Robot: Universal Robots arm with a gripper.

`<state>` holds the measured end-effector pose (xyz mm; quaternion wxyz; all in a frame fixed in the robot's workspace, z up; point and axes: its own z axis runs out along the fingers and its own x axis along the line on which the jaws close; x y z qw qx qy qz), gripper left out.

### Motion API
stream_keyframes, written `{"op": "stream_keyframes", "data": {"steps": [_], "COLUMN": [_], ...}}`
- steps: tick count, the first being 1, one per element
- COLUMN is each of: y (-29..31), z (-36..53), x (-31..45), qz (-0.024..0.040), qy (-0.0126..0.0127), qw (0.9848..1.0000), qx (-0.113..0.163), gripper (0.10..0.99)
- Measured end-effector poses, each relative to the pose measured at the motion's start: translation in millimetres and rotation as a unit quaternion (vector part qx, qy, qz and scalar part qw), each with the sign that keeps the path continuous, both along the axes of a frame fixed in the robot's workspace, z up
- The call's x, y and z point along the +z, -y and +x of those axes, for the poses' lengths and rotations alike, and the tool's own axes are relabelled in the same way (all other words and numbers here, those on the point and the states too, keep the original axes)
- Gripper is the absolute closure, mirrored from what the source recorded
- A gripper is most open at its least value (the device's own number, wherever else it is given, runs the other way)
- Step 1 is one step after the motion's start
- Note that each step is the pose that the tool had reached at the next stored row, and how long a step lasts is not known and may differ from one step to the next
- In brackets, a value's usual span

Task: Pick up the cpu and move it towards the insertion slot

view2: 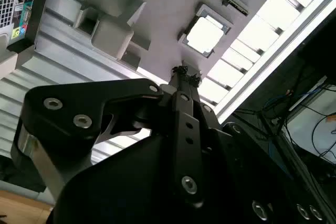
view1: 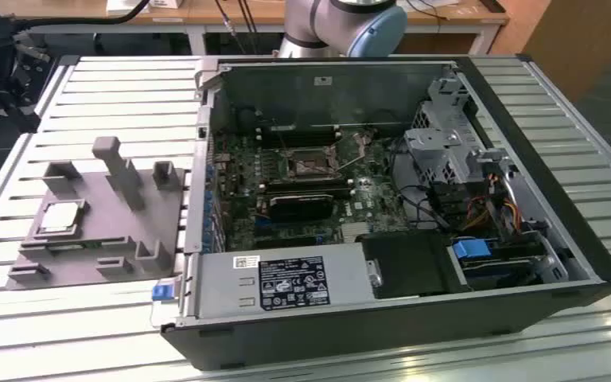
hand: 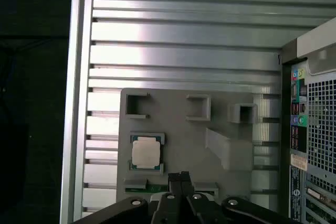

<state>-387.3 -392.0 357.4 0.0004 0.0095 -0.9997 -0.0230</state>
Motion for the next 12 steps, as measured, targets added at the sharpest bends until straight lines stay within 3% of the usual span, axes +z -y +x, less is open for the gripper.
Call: {"op": "stream_keyframes", "data": {"steps": [12], "y": [0.1], "z": [-0.1], "x": [-1.2], "qz": [0.0012], "qy": [0.0002], "qw": [1.0000], "qx": [0.000], "gripper": [0.984]}}
